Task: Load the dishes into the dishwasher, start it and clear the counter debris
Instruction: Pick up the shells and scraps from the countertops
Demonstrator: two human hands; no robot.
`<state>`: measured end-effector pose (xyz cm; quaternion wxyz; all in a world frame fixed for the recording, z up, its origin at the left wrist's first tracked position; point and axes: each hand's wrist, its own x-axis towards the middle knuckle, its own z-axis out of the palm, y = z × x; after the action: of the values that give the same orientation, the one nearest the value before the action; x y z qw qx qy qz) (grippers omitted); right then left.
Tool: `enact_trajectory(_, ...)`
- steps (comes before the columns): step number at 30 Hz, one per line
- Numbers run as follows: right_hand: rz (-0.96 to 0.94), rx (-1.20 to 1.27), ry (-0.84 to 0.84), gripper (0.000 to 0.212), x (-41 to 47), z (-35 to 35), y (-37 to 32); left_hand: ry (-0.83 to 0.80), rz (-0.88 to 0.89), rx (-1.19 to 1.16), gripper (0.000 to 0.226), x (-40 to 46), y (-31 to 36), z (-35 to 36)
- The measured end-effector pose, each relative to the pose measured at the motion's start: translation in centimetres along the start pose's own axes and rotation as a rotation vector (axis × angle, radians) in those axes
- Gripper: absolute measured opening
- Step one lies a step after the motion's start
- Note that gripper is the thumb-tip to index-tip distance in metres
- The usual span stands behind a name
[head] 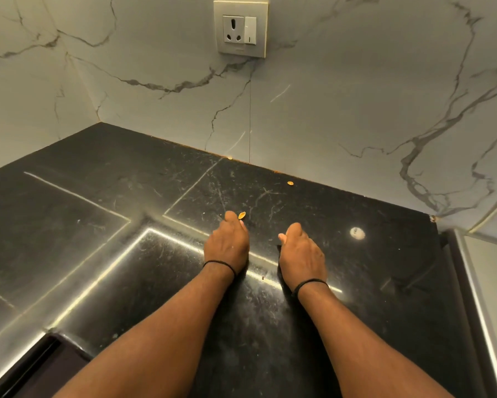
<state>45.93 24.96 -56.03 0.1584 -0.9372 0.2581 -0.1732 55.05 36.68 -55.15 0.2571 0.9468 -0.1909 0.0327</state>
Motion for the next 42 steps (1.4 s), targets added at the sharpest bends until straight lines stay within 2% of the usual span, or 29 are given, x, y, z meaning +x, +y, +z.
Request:
enact_trajectory(5,0.04,0.027,0.014,0.02,0.2,0.8,-0.2,-0.028,-0.009,0.105,0.015,3.6,-0.2,0.7)
enact_trajectory(9,0.041,0.043,0.013,0.022,0.7,0.8,0.0,-0.105,0.066,0.222,0.014,5.2,0.2,1.9)
enact_trajectory(14,0.039,0.02,0.005,0.022,1.1,0.6,0.5,-0.15,0.095,0.238,0.007,5.9,1.0,2.1)
enact_trajectory(19,0.032,0.064,0.039,0.024,1.8,0.1,1.5,-0.14,0.087,0.111,0.006,3.6,1.7,1.9)
enact_trajectory(22,0.01,0.171,0.039,0.024,2.2,-0.1,2.1,-0.128,0.06,-0.03,0.008,0.8,0.9,1.0)
enact_trajectory(25,0.021,0.303,0.062,0.025,1.2,-0.9,2.5,-0.061,-0.053,-0.133,0.011,-2.9,-0.6,-1.2)
enact_trajectory(29,0.123,0.636,0.175,0.024,-1.6,-1.6,-2.4,0.05,-0.265,-0.359,0.017,-6.7,-3.6,-4.7)
enact_trajectory(32,0.209,0.931,-0.035,0.021,-6.9,-1.6,-9.4,0.153,-0.566,-0.72,0.023,-10.7,-6.1,-7.3)
enact_trajectory(34,0.361,1.274,-0.336,0.017,-11.1,-2.1,-12.8,0.223,-0.77,-1.019,0.028,-14.4,-7.5,-8.6)
enact_trajectory(36,0.45,1.477,-0.629,0.019,-14.9,-2.7,-14.5,0.285,-0.906,-1.194,0.036,-18.4,-9.2,-9.9)
enact_trajectory(38,0.473,1.532,-0.842,0.017,-18.4,-2.8,-15.7,0.325,-0.993,-1.265,0.039,-22.6,-11.1,-11.2)
enact_trajectory(42,0.551,1.532,-1.079,0.019,-25.5,-0.7,-16.5,0.377,-1.19,-1.237,0.036,-30.4,-15.5,-11.1)
